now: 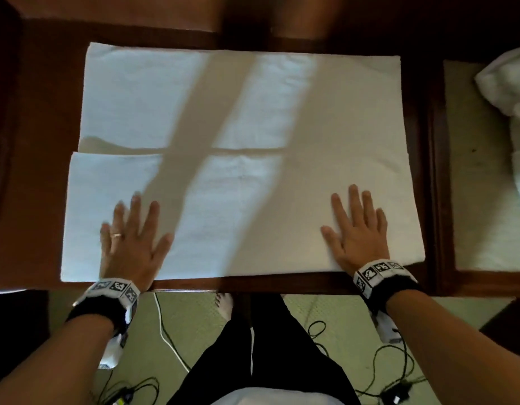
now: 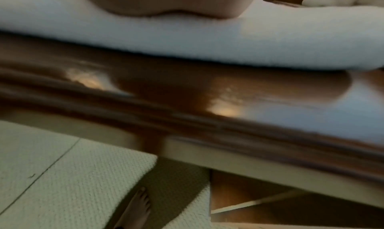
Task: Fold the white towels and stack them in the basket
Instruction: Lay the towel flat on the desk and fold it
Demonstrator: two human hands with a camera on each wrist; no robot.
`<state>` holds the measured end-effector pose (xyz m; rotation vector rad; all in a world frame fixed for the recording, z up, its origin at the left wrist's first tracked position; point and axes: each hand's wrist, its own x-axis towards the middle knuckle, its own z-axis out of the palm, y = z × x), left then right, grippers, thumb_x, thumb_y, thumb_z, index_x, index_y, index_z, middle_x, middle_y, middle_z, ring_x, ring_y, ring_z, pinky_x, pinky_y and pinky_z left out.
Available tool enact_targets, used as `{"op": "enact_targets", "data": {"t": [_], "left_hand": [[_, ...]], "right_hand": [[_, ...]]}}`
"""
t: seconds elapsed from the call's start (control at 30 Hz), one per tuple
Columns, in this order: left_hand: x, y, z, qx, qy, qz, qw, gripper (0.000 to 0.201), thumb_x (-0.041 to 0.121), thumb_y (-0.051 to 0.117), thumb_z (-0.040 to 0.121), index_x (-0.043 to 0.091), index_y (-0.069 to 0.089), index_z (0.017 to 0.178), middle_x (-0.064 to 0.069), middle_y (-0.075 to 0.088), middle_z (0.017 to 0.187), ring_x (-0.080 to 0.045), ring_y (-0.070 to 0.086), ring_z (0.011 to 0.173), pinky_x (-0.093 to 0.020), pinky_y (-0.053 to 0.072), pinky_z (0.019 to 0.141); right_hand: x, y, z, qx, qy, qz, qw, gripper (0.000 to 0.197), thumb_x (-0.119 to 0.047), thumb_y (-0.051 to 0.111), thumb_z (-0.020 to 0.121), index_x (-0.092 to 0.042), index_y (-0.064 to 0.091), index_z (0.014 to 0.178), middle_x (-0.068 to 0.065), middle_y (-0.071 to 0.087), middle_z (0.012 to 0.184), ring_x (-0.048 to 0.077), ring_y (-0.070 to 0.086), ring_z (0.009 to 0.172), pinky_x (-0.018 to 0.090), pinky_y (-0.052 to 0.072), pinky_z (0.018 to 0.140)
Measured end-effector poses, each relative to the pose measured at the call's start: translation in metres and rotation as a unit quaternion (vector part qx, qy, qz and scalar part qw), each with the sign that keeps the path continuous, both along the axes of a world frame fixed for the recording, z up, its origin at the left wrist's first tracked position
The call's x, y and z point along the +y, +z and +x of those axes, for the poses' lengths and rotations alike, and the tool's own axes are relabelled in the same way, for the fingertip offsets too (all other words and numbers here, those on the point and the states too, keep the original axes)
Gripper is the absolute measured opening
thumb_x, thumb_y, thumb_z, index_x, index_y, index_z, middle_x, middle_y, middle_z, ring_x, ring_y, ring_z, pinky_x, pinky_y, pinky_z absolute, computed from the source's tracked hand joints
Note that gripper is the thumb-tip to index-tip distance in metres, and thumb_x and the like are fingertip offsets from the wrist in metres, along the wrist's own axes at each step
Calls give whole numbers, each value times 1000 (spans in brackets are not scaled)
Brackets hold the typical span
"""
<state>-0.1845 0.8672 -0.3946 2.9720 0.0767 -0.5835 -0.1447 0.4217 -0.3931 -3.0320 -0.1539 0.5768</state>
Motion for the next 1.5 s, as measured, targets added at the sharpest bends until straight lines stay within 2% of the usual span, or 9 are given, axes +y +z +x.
{"op": "enact_targets", "data": {"t": [0.23,0.43,0.57,0.8,0.93,1.07,1.2,1.33,1.5], "left_hand": [[-22,7,-12,-8,-13,-13,1000,81,69,21,93,26,10,161,-9,-2,169,-41,9,152,-65,13,118],[-64,-4,4,-12,-115,9,993,77,66,26,93,25,26,158,-17,13,166,-47,13,150,-72,15,111],[-61,-6,3,-17,-113,11,993,78,68,25,93,27,22,159,-15,10,167,-46,9,151,-71,14,113],[-64,-1,11,-22,-103,-7,994,85,69,33,87,22,26,158,-13,16,166,-42,16,151,-68,18,112],[-71,3,24,-36,-170,-24,984,83,67,34,89,22,25,158,-13,18,166,-40,26,149,-64,19,115],[-35,1,41,-33,-272,-60,960,74,69,18,96,34,9,161,-2,1,169,-30,14,153,-58,19,119],[38,10,63,-1,-158,-3,988,70,72,6,96,43,-8,158,5,-9,168,-24,3,152,-61,19,119],[18,28,67,6,-115,1,993,73,64,29,95,30,22,159,-4,16,167,-38,25,149,-58,30,116],[-11,34,45,57,-51,-17,997,71,54,51,96,36,21,158,3,7,169,-33,15,153,-52,29,118]], "right_hand": [[47,10,-10,-54,-29,56,997,74,-62,30,93,-25,20,156,10,2,166,33,6,152,56,22,115],[148,-1,-17,-56,138,73,986,72,-59,45,90,-31,28,154,9,8,166,32,8,152,56,22,113],[98,-8,3,-46,112,32,992,68,-65,26,95,-37,14,156,3,-1,166,25,1,153,52,15,117],[-33,11,58,-16,-154,-39,987,66,-59,14,97,-32,8,157,3,-6,166,23,-5,152,59,9,119],[16,18,57,-60,-26,7,998,65,-51,29,96,-22,29,154,11,11,165,31,12,151,56,20,113],[57,6,32,8,51,32,998,66,-60,26,98,-39,4,157,-1,-14,165,28,-12,152,53,7,120],[56,12,36,32,41,26,998,69,-62,27,97,-42,-5,155,-4,-22,163,26,-17,151,52,3,121],[63,23,44,77,32,18,996,71,-61,31,97,-41,-4,155,-2,-22,163,27,-15,151,53,5,122],[66,38,45,145,18,16,989,76,-55,46,96,-39,3,156,-3,-20,163,29,-12,151,57,15,119]]}}
